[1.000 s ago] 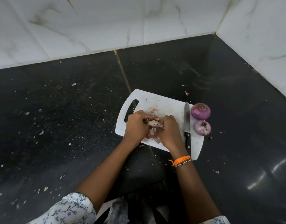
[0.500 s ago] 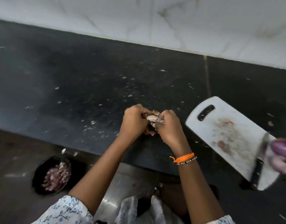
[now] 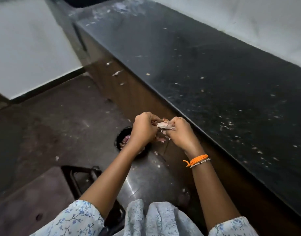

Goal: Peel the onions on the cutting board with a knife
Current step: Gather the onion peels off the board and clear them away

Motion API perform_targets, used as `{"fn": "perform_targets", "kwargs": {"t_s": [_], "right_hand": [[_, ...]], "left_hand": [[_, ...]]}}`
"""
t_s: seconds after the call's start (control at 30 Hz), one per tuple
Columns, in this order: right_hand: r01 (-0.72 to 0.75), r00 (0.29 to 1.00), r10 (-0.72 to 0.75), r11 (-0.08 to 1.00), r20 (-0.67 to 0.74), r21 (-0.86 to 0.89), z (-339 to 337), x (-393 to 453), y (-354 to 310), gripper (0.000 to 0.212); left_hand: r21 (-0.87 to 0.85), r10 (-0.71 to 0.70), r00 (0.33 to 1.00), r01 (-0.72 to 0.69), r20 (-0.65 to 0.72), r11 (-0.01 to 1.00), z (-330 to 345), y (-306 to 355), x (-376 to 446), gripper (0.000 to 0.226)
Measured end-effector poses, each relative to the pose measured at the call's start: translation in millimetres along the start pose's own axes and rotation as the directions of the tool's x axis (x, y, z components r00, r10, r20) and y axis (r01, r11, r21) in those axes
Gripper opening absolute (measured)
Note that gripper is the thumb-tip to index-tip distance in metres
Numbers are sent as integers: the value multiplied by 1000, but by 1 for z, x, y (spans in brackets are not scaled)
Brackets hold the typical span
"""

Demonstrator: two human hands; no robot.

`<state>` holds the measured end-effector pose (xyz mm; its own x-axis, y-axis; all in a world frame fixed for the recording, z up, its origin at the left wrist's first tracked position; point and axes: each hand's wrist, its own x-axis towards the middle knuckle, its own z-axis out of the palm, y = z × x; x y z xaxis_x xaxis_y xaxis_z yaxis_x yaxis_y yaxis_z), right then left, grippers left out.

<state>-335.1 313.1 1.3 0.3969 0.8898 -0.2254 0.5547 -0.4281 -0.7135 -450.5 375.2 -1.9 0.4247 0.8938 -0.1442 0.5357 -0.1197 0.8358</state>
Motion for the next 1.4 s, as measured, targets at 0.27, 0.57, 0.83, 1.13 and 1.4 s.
{"fn": "perform_targets", "kwargs": {"t_s": [0.27, 0.57, 0.83, 1.13, 1.4], "right_hand": [[65, 955, -23, 989, 294, -134, 108, 72, -40, 21], [73, 843, 60, 972, 534, -224, 237, 199, 17, 17], [4, 802, 103, 984, 589, -177, 355, 298, 117, 15], [-112, 849, 239, 953, 471, -282, 441, 349, 192, 29], [-329, 806, 335, 939, 489, -101, 420, 339, 183, 27]], "left_hand": [[-36, -269, 954, 266, -134, 963, -53, -107, 32, 18], [-121, -520, 849, 509, -91, 852, -13, -263, 128, 21], [-62, -601, 795, 598, -79, 799, 61, -400, 210, 15], [-136, -631, 769, 640, 107, 756, 100, -485, 249, 50], [-284, -714, 672, 736, 198, 614, 94, -472, 231, 46]]}}
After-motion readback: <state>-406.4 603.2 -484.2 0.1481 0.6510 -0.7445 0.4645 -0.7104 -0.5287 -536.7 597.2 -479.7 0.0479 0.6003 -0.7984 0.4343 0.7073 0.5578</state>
